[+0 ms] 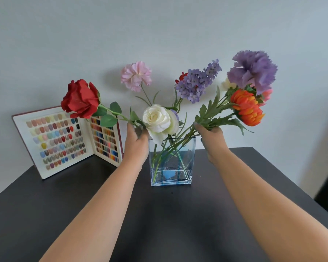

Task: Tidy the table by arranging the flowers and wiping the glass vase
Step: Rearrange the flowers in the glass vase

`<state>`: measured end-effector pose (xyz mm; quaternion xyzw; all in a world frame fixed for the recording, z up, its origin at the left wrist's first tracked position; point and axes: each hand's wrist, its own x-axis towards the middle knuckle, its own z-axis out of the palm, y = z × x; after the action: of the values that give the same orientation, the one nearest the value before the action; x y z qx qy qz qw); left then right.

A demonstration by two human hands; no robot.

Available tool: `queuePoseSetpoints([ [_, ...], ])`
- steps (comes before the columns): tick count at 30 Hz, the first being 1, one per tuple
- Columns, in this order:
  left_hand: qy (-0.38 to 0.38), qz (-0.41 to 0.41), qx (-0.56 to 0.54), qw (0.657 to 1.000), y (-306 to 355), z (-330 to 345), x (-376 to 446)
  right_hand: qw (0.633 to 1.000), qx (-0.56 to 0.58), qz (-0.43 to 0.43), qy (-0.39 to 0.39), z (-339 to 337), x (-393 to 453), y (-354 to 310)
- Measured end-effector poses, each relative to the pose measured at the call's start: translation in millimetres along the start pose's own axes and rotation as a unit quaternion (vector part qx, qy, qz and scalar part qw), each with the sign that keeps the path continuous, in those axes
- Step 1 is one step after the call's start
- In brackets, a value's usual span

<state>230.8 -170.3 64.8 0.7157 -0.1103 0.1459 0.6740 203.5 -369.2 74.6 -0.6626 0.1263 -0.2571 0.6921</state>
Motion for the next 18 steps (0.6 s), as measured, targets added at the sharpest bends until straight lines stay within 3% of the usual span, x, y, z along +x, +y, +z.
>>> queuePoseSetpoints([
  [5,-0.041,0.056,0.123,0.990,11.3,-12.8,26.5,0.998,-0.035,-0.045,0.015,-0.1,12.0,-9.9],
  [10,-0.098,0.091,0.221,0.966,34.5,-17.3,51.1,0.991,-0.104,-0.076,-0.037,1.0,30.4,-34.7],
  [18,-0.149,0.120,0.322,0.927,46.2,-12.2,70.3,0.938,-0.302,-0.101,-0.137,14.3,30.3,-47.1],
])
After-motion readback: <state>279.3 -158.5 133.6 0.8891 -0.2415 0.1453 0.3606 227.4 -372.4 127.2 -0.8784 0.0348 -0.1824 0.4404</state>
